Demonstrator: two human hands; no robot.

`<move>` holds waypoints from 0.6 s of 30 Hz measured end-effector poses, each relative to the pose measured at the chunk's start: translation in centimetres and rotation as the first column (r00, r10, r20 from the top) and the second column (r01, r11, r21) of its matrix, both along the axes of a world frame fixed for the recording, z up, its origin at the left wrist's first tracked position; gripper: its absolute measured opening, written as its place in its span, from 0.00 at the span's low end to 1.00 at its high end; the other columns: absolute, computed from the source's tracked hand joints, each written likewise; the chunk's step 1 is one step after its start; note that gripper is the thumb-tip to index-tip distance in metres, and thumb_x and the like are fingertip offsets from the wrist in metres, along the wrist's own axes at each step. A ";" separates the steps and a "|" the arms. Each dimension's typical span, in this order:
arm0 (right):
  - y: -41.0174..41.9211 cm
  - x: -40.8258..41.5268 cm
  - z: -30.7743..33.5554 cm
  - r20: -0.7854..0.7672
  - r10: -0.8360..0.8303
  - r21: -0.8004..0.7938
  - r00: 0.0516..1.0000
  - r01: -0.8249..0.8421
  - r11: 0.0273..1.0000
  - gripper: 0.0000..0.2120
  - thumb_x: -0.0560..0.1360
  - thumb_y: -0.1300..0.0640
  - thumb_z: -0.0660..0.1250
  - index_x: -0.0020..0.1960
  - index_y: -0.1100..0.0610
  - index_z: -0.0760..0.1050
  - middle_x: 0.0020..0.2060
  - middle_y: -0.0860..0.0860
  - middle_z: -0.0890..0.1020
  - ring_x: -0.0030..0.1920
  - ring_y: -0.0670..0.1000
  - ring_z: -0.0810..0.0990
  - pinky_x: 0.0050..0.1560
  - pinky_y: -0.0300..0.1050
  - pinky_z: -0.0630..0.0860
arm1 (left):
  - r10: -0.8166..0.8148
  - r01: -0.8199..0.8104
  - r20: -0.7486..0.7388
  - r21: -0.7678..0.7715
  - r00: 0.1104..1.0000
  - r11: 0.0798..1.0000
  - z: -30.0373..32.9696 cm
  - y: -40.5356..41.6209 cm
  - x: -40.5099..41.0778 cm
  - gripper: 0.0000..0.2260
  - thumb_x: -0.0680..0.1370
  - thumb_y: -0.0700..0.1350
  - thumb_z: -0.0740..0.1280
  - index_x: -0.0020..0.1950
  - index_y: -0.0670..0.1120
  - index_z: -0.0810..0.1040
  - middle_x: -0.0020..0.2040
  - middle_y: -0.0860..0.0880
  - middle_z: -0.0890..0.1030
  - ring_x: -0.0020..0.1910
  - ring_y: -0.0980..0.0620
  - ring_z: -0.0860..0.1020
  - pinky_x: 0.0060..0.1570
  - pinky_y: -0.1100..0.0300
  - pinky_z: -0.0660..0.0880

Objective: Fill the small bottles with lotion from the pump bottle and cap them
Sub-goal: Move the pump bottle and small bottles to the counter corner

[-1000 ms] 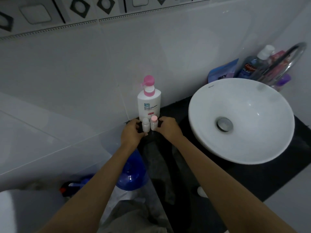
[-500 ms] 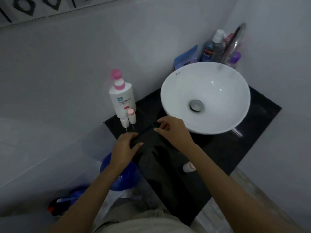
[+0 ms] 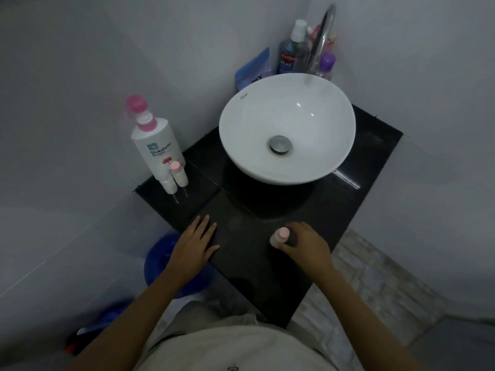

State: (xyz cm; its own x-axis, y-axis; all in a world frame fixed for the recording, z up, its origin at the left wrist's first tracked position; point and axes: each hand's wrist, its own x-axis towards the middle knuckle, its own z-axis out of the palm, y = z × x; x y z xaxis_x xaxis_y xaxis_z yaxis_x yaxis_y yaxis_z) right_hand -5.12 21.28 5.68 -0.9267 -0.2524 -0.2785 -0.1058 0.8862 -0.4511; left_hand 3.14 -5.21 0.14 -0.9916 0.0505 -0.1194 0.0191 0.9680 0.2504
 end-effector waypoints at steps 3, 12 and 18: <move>-0.5 -0.2 -0.6 0.029 -0.006 -0.009 1.000 0.007 1.000 0.15 0.70 0.46 0.70 0.53 0.53 0.76 0.49 0.52 0.79 0.48 0.54 0.78 0.40 0.44 0.68 | 0.009 -0.009 0.030 0.003 1.000 1.000 -0.4 -0.2 0.1 0.35 0.80 0.61 0.41 0.66 0.38 0.74 0.67 0.37 0.74 0.66 0.35 0.72 0.61 0.40 0.72; -6.3 -3.0 2.1 0.047 0.093 -0.239 0.995 -0.080 0.968 0.11 0.68 0.50 0.72 0.46 0.54 0.77 0.39 0.48 0.80 0.41 0.50 0.79 0.42 0.48 0.76 | 0.033 -0.033 0.017 -0.009 0.999 0.999 -1.4 -0.4 0.1 0.26 0.78 0.54 0.63 0.73 0.43 0.66 0.74 0.41 0.64 0.74 0.40 0.62 0.71 0.46 0.61; -15.8 -7.7 2.9 -0.035 0.280 -0.233 0.959 -0.281 0.931 0.11 0.70 0.53 0.70 0.45 0.60 0.76 0.41 0.55 0.81 0.42 0.54 0.79 0.41 0.45 0.72 | 0.020 -0.020 0.003 -0.075 1.000 0.997 -1.4 -0.4 0.1 0.25 0.75 0.55 0.68 0.69 0.45 0.72 0.71 0.42 0.71 0.70 0.41 0.68 0.65 0.44 0.69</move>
State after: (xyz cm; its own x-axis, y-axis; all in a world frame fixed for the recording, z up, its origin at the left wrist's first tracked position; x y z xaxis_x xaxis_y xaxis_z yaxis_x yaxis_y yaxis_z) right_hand -12.77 5.51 8.56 -0.8088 -0.5599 -0.1799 -0.3352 0.6903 -0.6412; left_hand 3.19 -5.58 -1.30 -0.9918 0.0216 -0.1256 -0.0010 0.9841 0.1775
